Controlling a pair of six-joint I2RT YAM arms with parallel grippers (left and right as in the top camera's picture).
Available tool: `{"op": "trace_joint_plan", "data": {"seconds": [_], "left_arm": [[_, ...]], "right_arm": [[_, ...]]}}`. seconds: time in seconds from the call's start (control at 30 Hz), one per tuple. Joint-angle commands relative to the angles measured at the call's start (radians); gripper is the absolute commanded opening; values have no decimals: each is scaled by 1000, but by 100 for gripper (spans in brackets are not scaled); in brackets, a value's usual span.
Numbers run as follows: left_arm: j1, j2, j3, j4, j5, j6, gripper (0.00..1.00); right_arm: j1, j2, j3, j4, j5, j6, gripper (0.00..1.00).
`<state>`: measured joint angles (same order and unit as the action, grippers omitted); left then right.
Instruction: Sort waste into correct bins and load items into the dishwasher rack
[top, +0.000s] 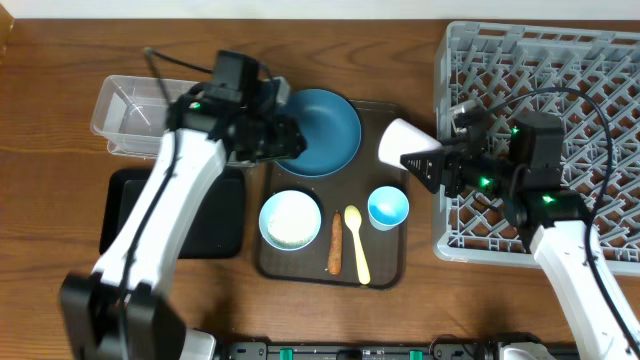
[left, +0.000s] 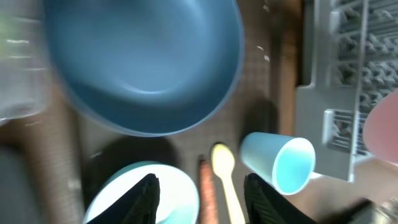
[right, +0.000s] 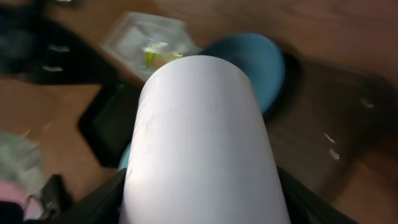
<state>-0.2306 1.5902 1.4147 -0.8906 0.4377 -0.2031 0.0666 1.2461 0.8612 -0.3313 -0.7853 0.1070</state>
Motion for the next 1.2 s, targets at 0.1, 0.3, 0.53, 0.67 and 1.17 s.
{"op": "trace_joint_plan", "data": {"seconds": [0.1, 0.3, 0.53, 0.67, 1.17], "left_arm": [[31, -56, 1, -89, -171, 31, 48], [38, -56, 1, -146, -227, 31, 48], [38, -56, 1, -156, -249, 31, 48], [38, -56, 1, -156, -249, 31, 48], [38, -56, 1, -156, -248, 31, 48]], "right_arm": [[-1, -77, 177, -303, 436, -13, 1], [-74, -76, 398, -619, 791, -35, 1], [-264, -69, 478, -707, 1008, -60, 1], [-394, -34, 479, -695, 1042, -31, 1], [-719, 328, 739, -791, 901, 39, 1]]}}
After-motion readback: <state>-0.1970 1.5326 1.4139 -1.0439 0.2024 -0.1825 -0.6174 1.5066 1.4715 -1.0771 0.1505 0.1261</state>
